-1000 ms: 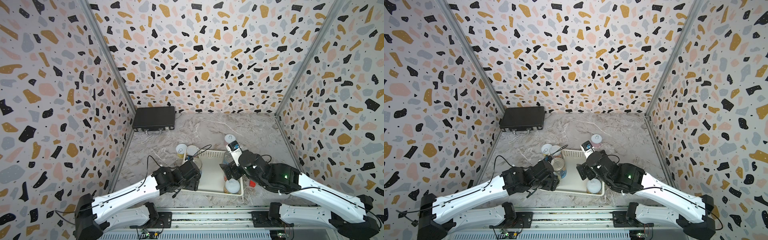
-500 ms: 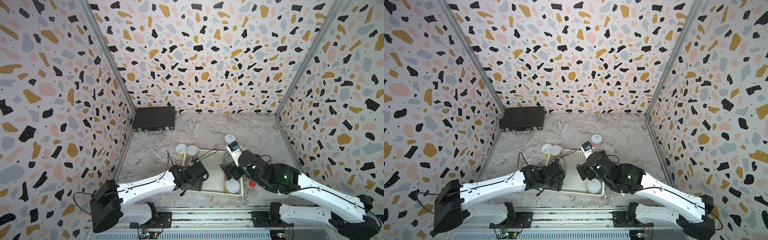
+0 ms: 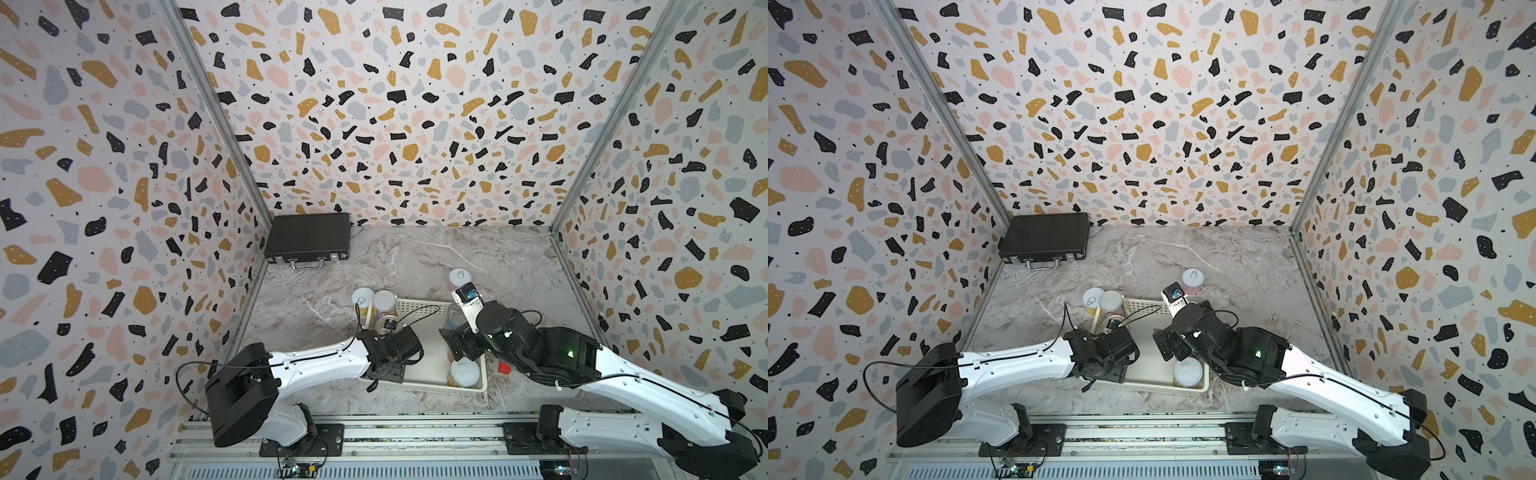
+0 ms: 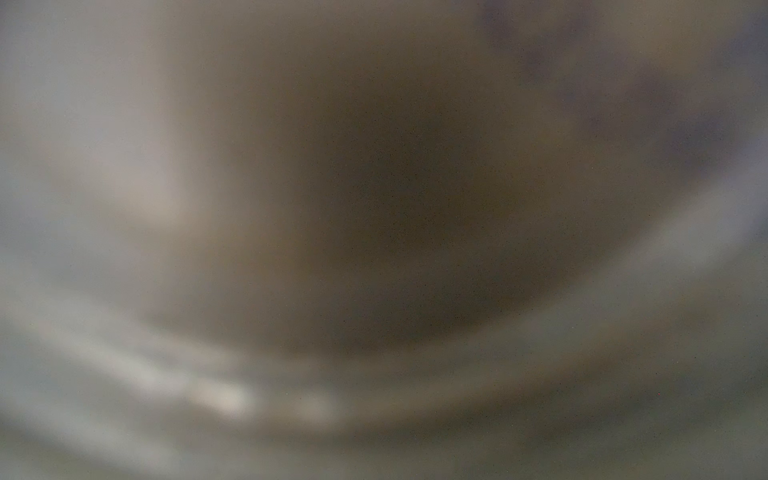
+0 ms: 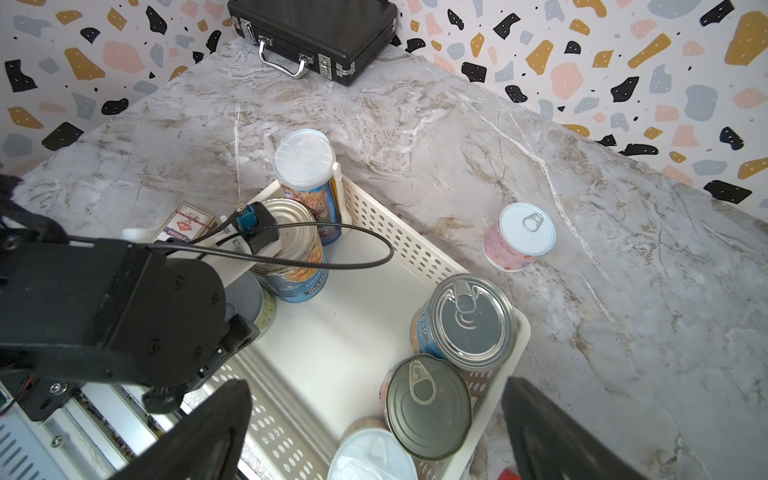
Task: Put the canned food in the basket
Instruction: Place the canned food in the basket, then move the canned food to the center of the board.
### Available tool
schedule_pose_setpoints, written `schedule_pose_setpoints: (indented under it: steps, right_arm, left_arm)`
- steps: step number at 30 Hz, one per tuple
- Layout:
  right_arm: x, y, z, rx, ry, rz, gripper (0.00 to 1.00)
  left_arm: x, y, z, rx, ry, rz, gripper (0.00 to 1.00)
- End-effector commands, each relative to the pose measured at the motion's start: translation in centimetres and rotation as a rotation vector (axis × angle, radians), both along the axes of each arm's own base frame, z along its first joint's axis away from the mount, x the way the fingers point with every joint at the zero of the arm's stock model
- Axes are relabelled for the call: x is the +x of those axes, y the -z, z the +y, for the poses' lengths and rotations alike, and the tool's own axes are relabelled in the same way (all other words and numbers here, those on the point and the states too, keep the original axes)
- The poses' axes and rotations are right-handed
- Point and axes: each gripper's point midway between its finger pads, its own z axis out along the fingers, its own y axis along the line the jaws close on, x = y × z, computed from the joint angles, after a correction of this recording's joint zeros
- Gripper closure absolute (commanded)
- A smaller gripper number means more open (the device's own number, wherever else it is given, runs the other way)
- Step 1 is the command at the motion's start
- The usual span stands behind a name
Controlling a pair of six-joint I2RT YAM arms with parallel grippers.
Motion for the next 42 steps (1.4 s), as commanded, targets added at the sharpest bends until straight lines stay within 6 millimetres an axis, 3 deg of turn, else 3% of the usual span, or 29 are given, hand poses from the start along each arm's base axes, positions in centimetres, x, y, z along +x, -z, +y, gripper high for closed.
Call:
schedule_pose_setpoints:
  steps: [1, 4, 13, 19, 25, 29, 36, 42]
  right_arm:
    - [0.1, -0.1, -0.5, -0.008, 0.006, -0.012, 0.0]
    - [0.1, -0.1, -0.4, -0.008, 0.006, -0.011, 0.0]
    - [0.1, 0.0, -0.5, -0.011, 0.011, -0.013, 0.0]
    - [0.1, -0.1, -0.5, -0.01, 0.01, -0.013, 0.0]
    - [0.2, 0.0, -0.6, -0.011, 0.013, -0.014, 0.0]
    - [0.2, -0.1, -0.6, -0.011, 0.014, -0.015, 0.0]
    - [0.2, -0.4, -0.9, 0.0, 0.022, -0.026, 0.0]
    - [0.4, -0.5, -1.2, -0.002, 0.038, -0.039, 0.0]
  left_arm:
    - [-0.8, 1.5, 2.0, 0.074, -0.023, 0.018, 0.6]
    - [-0.9, 1.5, 2.2, 0.071, -0.02, 0.02, 0.52]
    - [-1.2, 1.1, 2.3, 0.052, -0.011, 0.019, 0.08]
    - [-1.2, 0.3, 2.0, 0.025, -0.001, 0.011, 0.0]
    - [-1.6, -1.3, 0.7, -0.04, 0.076, 0.029, 0.0]
    - [-1.6, -4.7, 0.0, -0.11, 0.114, -0.001, 0.0]
    - [-0.3, -14.9, -0.3, -0.33, 0.133, -0.229, 0.0]
    - [3.1, -22.4, 2.6, -0.393, -0.01, -0.479, 0.0]
